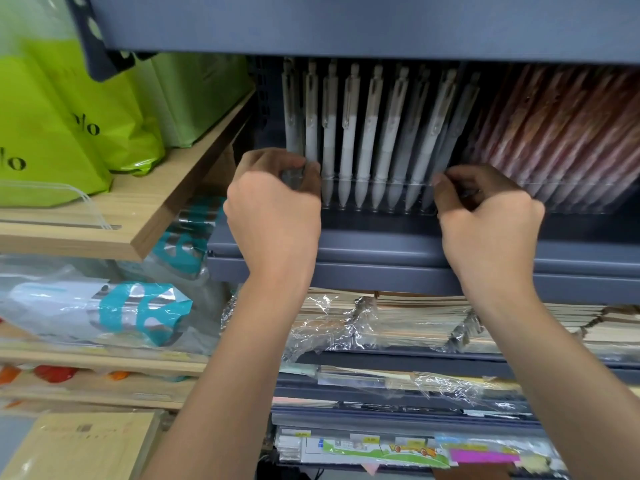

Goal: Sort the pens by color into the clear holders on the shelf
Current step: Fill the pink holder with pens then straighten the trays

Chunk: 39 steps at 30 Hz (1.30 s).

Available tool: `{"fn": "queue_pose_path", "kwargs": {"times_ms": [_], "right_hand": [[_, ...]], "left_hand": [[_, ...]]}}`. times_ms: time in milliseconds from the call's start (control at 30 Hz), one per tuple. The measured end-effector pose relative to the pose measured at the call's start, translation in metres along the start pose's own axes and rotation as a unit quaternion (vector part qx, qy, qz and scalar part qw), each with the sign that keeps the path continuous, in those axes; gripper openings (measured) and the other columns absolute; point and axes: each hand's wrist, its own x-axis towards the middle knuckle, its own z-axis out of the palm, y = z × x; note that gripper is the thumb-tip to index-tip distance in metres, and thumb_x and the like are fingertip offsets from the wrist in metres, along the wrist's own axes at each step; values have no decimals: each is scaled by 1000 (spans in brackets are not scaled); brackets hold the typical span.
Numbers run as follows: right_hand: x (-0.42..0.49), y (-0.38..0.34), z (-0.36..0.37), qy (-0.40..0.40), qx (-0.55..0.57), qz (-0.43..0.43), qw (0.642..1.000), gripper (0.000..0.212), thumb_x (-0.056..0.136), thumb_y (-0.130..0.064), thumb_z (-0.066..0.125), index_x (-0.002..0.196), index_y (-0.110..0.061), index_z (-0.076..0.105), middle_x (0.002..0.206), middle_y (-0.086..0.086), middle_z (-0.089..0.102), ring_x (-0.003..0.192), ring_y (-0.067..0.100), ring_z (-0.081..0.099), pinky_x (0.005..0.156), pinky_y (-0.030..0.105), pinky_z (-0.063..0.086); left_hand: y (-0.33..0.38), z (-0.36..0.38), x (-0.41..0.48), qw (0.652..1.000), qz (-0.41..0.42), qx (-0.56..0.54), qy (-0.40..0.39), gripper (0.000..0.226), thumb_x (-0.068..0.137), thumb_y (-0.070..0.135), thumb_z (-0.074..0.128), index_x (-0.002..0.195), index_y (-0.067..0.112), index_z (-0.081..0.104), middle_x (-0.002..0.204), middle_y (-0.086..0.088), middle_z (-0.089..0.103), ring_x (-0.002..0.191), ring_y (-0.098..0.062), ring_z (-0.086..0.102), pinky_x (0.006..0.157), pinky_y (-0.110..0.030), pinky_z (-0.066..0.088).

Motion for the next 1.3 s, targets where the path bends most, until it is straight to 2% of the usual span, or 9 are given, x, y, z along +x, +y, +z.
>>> {"fn": "queue_pose_path", "kwargs": {"times_ms": [100,200,333,533,667,867,1000,1067,1300], "right_hand": [[0,0,0,0,-5,-2,1000,16,91,-30,62,96,-19,71,75,-3,67,67,15,62,67,21,44],[0,0,0,-1,-1,-4,1000,17,91,-31,62,97,-19,71,75,-2,68,68,16,63,68,25,48],[0,1,0,2,-1,-7,1000,17,91,-32,62,96,-19,71,72,-6,65,66,14,62,66,23,44],[1,2,0,0,1,-5,1000,17,91,-33,62,96,-19,71,75,-2,69,67,16,63,68,27,49],[2,3,0,-3,10,-5,1000,16,91,-32,63,96,-19,71,73,-4,67,67,16,64,67,24,47],[3,6,-1,-4,22,-5,1000,12,91,-31,63,93,-21,71,71,-6,66,66,16,66,67,24,47],[3,7,0,-4,22,-6,1000,12,91,-31,63,94,-21,70,72,-5,66,66,17,66,65,19,44],[4,8,1,-5,23,-2,1000,13,91,-32,63,94,-22,70,72,-5,67,67,17,67,65,19,46],[4,9,2,-1,25,0,1000,14,90,-32,63,95,-21,71,72,-5,66,67,17,67,68,26,51]], "left_hand": [[1,0,0,1000,-3,-6,-1,11,83,31,79,81,30,68,102,3,73,88,-24,67,86,-42,54],[-1,0,3,1000,-8,-18,-5,10,81,30,81,83,25,73,100,2,73,87,-23,69,84,-42,55],[0,1,4,1000,-9,-23,-5,12,80,31,82,79,29,69,98,2,74,84,-21,70,81,-42,56],[-3,2,3,1000,-7,-18,-7,14,82,31,80,92,23,75,102,1,74,87,-24,71,81,-43,57],[-1,1,1,1000,-1,0,-2,14,83,29,80,94,22,77,104,2,73,87,-22,70,83,-41,56],[2,-1,-3,1000,-13,1,2,11,84,29,80,92,22,77,107,4,68,85,-19,67,83,-38,55],[5,-1,-5,1000,-26,-1,6,9,82,29,81,84,30,72,104,5,69,84,-18,66,83,-39,55],[7,-1,-4,999,-37,-10,2,16,82,30,81,79,35,66,101,3,71,84,-20,67,82,-40,55],[6,-2,-4,999,-44,-9,-3,12,82,30,81,82,32,69,103,3,71,86,-20,68,83,-40,55]]}}
